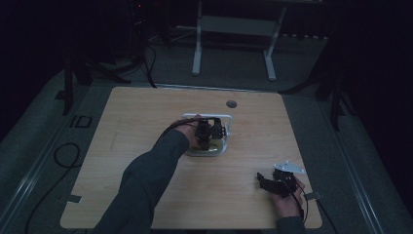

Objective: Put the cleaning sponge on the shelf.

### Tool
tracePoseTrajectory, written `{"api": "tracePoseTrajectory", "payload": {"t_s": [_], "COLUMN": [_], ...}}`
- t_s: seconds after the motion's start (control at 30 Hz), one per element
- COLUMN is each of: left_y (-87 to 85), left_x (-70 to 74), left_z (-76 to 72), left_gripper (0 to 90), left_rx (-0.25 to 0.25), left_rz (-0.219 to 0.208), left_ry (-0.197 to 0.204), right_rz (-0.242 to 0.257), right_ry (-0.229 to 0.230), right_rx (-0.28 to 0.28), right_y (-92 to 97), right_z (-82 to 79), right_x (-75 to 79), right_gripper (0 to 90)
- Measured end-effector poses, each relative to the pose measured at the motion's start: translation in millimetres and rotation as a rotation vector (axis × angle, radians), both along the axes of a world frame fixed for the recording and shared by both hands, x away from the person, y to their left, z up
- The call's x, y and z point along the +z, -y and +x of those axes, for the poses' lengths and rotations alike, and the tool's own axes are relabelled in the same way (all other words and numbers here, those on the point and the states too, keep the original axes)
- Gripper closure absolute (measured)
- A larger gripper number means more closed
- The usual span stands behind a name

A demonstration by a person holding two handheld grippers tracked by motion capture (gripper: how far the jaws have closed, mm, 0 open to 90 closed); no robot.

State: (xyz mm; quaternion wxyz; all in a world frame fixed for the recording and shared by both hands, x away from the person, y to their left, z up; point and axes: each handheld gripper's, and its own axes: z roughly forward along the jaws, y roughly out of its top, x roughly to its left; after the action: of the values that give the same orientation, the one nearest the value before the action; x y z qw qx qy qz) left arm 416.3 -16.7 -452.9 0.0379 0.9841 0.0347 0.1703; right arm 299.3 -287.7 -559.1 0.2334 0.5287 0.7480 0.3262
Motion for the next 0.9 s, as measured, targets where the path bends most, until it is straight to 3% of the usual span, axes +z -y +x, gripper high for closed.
{"api": "tracePoseTrajectory", "payload": {"t_s": [0.6, 0.9], "left_y": [-6.1, -13.2], "left_x": [23.6, 37.3], "left_z": [-16.4, -26.2], "left_gripper": [57.0, 59.2], "left_rx": [-0.020, 0.004], "left_rz": [-0.029, -0.076], "left_ry": [0.037, 0.020], "right_rz": [0.000, -0.001], "right_ry": [0.001, 0.002], "right_rx": [0.001, 0.001], "right_y": [0.0, 0.1], "right_z": [0.1, 0.1], "right_x": [0.0, 0.0], "right_gripper": [22.8, 22.8]}}
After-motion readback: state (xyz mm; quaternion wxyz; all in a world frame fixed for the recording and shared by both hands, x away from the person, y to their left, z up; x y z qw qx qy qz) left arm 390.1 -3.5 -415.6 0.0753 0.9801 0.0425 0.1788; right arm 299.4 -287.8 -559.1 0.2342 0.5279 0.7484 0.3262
